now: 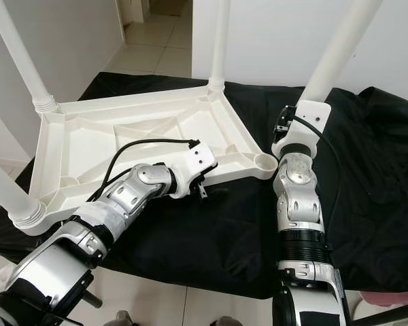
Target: Building children table
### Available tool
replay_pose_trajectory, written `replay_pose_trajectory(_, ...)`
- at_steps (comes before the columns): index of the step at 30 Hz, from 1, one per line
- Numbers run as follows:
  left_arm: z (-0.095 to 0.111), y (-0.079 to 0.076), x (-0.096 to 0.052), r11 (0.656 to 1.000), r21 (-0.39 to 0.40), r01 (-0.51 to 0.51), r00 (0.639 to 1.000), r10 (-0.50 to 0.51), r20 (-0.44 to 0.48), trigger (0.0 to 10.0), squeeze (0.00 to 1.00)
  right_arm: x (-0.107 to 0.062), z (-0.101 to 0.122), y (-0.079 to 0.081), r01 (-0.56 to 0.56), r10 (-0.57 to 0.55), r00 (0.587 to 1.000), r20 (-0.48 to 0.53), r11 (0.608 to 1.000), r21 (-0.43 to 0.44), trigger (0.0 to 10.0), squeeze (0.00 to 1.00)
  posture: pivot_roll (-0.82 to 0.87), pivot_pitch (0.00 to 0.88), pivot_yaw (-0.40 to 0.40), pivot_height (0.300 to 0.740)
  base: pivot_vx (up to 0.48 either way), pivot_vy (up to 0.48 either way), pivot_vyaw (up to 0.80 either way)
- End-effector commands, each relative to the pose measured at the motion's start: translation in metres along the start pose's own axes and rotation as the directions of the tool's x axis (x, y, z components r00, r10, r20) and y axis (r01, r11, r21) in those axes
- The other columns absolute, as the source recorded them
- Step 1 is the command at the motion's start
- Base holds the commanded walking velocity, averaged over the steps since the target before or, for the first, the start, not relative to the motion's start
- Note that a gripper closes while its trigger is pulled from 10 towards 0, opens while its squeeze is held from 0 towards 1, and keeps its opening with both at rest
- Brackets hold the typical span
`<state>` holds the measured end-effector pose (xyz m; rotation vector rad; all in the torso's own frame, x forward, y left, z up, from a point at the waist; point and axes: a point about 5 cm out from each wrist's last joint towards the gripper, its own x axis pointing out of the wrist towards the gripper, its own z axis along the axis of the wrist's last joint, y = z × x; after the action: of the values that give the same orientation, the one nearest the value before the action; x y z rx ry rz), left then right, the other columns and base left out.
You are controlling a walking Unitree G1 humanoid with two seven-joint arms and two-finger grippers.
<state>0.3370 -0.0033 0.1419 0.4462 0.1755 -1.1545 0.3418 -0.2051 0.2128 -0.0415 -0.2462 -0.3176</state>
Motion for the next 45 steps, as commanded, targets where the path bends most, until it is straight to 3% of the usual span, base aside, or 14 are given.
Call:
replay_pose_trajectory(1, -0.001, 0.009, 0.002, 0.992, 0.025, -0.123, 0.992, 0.124, -0.030, 10.0, 0.00, -0.001, 0.003, -0.001, 0.008, -0.008, 1.000, 0.006, 1.000, -0.001, 10.0, 0.00, -0.09, 0.000, 0.018, 0.740, 0.000, 0.000, 0.00)
replay_pose_trajectory(11, -0.012, 0.002, 0.011, 0.994, 0.077, -0.081, 0.988, 0.091, -0.129, 10.0, 0.00, -0.001, 0.001, 0.000, 0.004, -0.004, 1.000, -0.004, 1.000, -0.006, 10.0, 0.00, -0.09, 0.000, 0.022, 0.740, 0.000, 0.000, 0.00)
replay_pose_trajectory(15, -0.015, 0.001, 0.012, 0.997, 0.056, -0.062, 0.986, 0.070, -0.152, 10.0, 0.00, -0.001, 0.001, 0.000, 0.005, -0.005, 1.000, -0.006, 1.000, -0.007, 10.0, 0.00, -0.09, 0.000, 0.025, 0.740, 0.000, 0.000, 0.00)
replay_pose_trajectory(16, -0.015, 0.000, 0.013, 0.997, 0.063, -0.048, 0.987, 0.057, -0.147, 5.8, 0.00, -0.001, 0.001, 0.001, 0.006, -0.006, 1.000, -0.007, 1.000, -0.006, 10.0, 0.00, -0.09, 0.000, 0.028, 0.740, 0.000, 0.000, 0.00)
replay_pose_trajectory(17, -0.015, 0.000, 0.013, 0.997, 0.063, -0.048, 0.987, 0.057, -0.147, 5.8, 0.00, -0.001, 0.001, 0.001, 0.006, -0.006, 1.000, -0.007, 1.000, -0.006, 10.0, 0.00, -0.09, 0.000, 0.028, 0.740, 0.000, 0.000, 0.00)
replay_pose_trajectory(18, -0.013, 0.000, 0.012, 0.997, 0.064, -0.035, 0.989, 0.044, -0.138, 4.6, 0.00, -0.001, 0.001, 0.001, 0.007, -0.007, 1.000, -0.007, 1.000, -0.006, 10.0, 0.00, -0.09, 0.000, 0.030, 0.740, 0.000, 0.000, 0.00)
replay_pose_trajectory(19, -0.012, 0.000, 0.012, 0.998, 0.063, -0.021, 0.991, 0.029, -0.128, 0.7, 0.00, -0.001, 0.000, 0.001, 0.008, -0.008, 1.000, -0.007, 1.000, -0.006, 10.0, 0.00, -0.09, 0.000, 0.030, 0.740, 0.000, 0.000, 0.00)
replay_pose_trajectory(20, -0.011, 0.000, 0.012, 0.998, 0.062, -0.012, 0.992, 0.019, -0.122, 0.0, 0.00, -0.001, 0.000, 0.001, 0.009, -0.009, 1.000, -0.008, 1.000, -0.006, 10.0, 0.00, -0.09, 0.000, 0.030, 0.740, 0.000, 0.000, 0.00)
replay_pose_trajectory(30, -0.011, -0.012, 0.004, 0.977, 0.099, 0.188, 0.980, -0.181, -0.079, 0.0, 0.00, 0.000, 0.001, -0.001, 0.013, -0.013, 1.000, -0.009, 1.000, -0.012, 10.0, 0.00, -0.09, 0.000, 0.030, 0.740, 0.000, 0.000, 0.00)
replay_pose_trajectory(38, -0.017, -0.018, -0.004, 0.955, 0.129, 0.266, 0.963, -0.256, -0.087, 0.0, 0.00, 0.001, 0.001, -0.002, 0.015, -0.015, 1.000, -0.008, 1.000, -0.015, 10.0, 0.00, -0.09, 0.000, 0.028, 0.740, 0.000, 0.000, 0.00)
replay_pose_trajectory(41, -0.022, -0.027, -0.026, 0.914, 0.170, 0.369, 0.929, -0.360, -0.082, 0.0, 0.00, 0.002, 0.001, -0.004, 0.023, -0.023, 1.000, -0.009, 1.000, -0.020, 10.0, 0.00, -0.09, 0.000, 0.030, 0.740, 0.000, 0.000, 0.00)
replay_pose_trajectory(45, -0.020, -0.027, -0.034, 0.908, 0.185, 0.376, 0.927, -0.368, -0.075, 0.0, 0.00, 0.003, 0.001, -0.004, 0.023, -0.024, 1.000, -0.010, 1.000, -0.021, 10.0, 0.00, -0.08, 0.000, 0.029, 0.740, 0.000, 0.000, 0.00)
